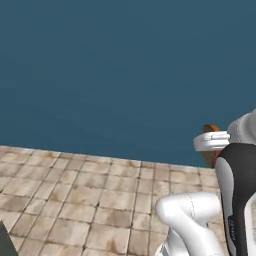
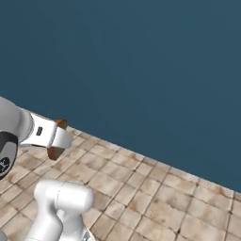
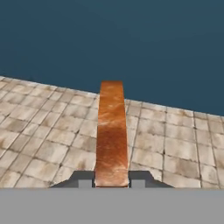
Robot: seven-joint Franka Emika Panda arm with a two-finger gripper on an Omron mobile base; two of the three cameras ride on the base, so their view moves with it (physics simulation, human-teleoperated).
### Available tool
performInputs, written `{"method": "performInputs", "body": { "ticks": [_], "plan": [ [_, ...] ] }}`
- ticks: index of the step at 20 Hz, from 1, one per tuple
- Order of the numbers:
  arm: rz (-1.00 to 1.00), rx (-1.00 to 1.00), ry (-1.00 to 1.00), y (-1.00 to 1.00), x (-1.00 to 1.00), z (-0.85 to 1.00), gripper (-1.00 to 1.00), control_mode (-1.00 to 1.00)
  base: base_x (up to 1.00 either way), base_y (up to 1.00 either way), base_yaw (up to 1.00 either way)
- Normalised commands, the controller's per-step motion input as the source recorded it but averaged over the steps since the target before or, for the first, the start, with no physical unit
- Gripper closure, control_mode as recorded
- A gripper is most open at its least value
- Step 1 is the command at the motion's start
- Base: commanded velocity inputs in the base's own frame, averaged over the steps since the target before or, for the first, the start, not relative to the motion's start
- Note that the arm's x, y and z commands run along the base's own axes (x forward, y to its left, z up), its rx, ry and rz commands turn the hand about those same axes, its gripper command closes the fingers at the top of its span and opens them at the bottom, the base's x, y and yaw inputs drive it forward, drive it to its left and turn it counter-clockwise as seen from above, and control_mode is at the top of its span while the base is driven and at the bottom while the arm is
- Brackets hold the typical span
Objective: Start the toaster. Once the lever pops up, take the bread to the plate on the dining counter.
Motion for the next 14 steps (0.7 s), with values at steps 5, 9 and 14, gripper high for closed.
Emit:
{"method": "performInputs", "body": {
  "ticks": [5, 9, 14],
  "plan": [
    [0.0, 0.0, 0.0, 0.0, 0.0, 0.0, 1.0, 1.0, 0.75, -0.41, 0.38],
    [0.0, 0.0, 0.0, 0.0, 0.0, 0.0, 1.0, 1.0, 0.57, -0.23, 0.47],
    [0.0, 0.0, 0.0, 0.0, 0.0, 0.0, 1.0, 1.0, 0.58, -0.22, 0.64]
  ]
}}
